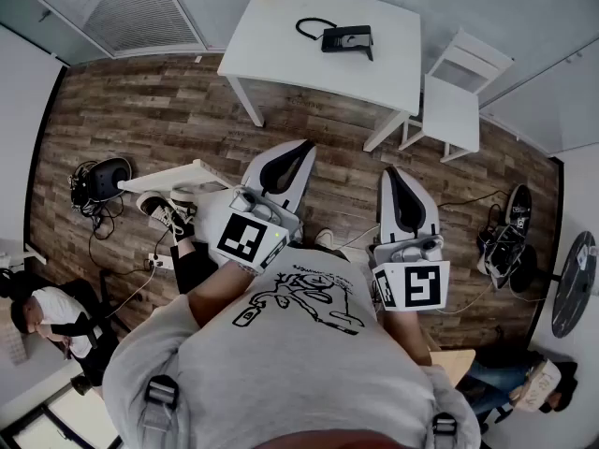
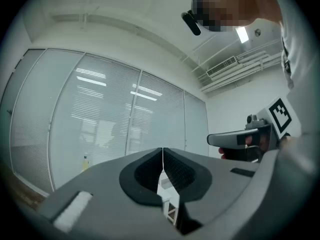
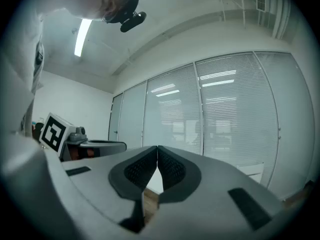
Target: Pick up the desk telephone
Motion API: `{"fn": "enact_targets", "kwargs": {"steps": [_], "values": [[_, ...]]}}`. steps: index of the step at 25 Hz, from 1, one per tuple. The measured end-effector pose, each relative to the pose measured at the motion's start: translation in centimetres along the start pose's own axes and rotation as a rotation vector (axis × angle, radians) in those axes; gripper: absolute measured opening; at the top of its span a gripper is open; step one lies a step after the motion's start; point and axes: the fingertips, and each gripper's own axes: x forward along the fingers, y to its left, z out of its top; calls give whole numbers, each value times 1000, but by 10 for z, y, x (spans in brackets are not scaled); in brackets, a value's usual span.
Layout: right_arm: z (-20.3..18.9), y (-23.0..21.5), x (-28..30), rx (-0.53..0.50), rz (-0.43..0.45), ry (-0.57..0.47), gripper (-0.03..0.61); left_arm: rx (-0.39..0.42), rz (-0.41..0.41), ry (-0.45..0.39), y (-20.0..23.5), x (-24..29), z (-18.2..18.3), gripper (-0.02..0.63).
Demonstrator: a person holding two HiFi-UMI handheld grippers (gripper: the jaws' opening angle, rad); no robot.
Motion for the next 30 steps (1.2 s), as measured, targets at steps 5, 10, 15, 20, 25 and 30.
{"fn": "enact_targets", "kwargs": {"steps": [5, 10, 15, 20, 25, 30], "values": [[0, 5, 9, 24, -11, -5, 6, 0, 7, 5, 17, -5, -2, 6], [-1, 14, 33, 10, -30, 6, 6, -21, 22, -6, 47, -5, 0, 5], [-5, 24, 53, 5, -50, 9, 6, -27, 3, -28, 66, -4, 4, 5], [-5, 18, 67, 8, -85, 18, 6, -42, 15, -10, 91, -2, 0, 5], [-8, 4, 87, 9, -95, 24, 6, -55, 32, -12, 113, 14, -3, 5], [-11, -13, 109, 10, -90, 12, 6, -52, 27, -15, 122, 40, -5, 5]]}}
